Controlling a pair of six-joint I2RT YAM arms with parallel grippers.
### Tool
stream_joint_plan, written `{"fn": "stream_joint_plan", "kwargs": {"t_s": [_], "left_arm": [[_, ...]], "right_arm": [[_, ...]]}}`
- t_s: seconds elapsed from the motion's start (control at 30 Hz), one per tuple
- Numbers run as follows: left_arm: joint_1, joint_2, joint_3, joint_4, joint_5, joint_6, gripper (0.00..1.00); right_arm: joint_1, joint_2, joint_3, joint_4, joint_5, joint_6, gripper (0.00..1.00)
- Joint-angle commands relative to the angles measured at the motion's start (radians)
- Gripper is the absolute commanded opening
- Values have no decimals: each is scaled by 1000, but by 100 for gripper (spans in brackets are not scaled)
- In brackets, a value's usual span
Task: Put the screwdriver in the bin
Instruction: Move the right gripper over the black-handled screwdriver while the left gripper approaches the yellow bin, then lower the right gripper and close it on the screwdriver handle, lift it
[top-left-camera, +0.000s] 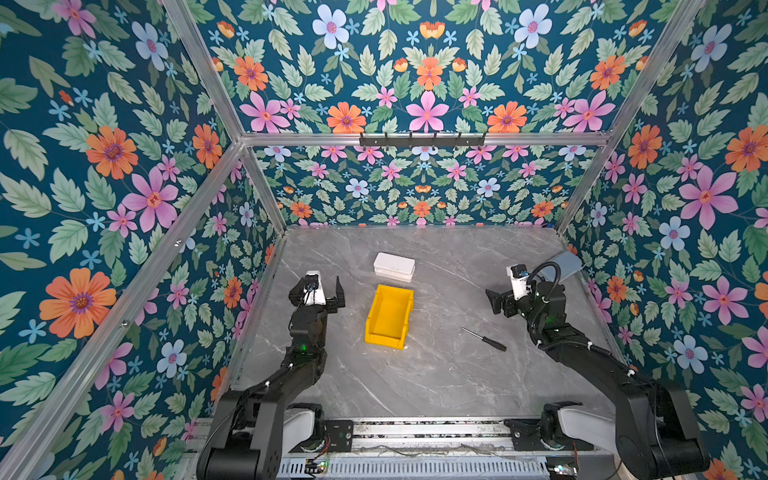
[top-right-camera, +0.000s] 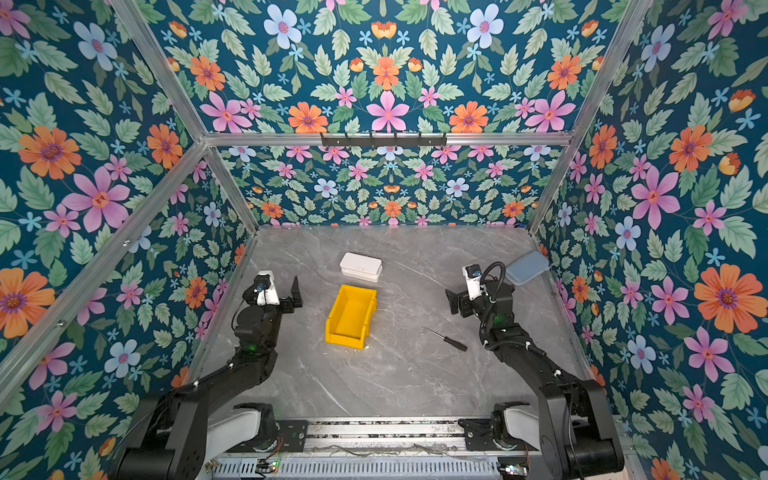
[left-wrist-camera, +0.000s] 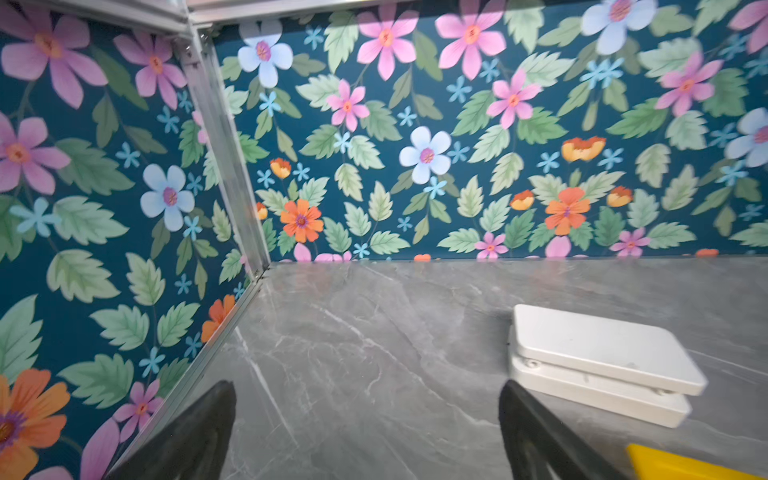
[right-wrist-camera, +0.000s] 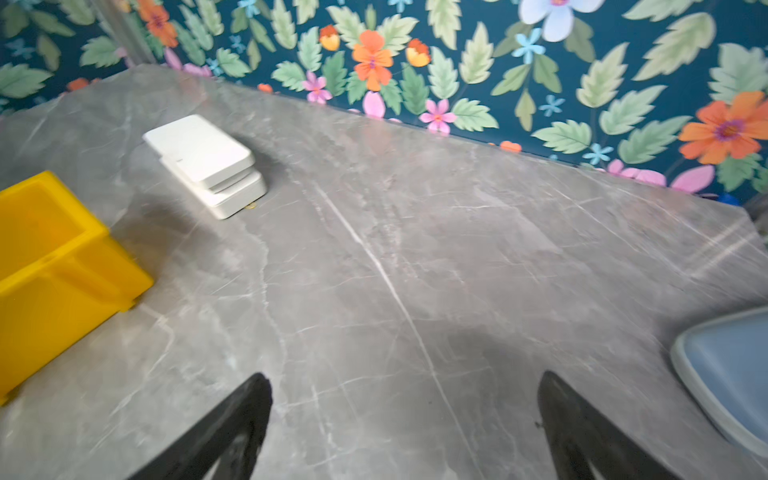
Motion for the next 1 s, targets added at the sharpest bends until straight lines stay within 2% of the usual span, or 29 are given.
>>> {"fn": "stream_joint_plan", "kwargs": {"t_s": [0.0, 0.17, 0.37, 0.6, 0.77, 0.97], "left_arm": [[-84, -92, 36, -236, 24, 74, 100], [-310, -171, 83, -406, -14, 129, 100], [-505, -198, 143, -541, 12, 142, 100], [-637, -149, 170, -568, 103, 155, 100], [-730, -100, 163, -552, 94, 137, 100], [-781, -67, 159, -522, 99, 99, 100]], "right_arm": [[37, -35, 35, -177, -43, -84, 99], [120, -108, 104, -412, -32, -176, 99], [222, -208, 156, -707, -31, -245, 99], [252, -192, 163, -871, 1, -240, 99], [254, -96, 173, -918, 51, -199, 99], [255, -14, 184, -930, 155, -158, 99]]}}
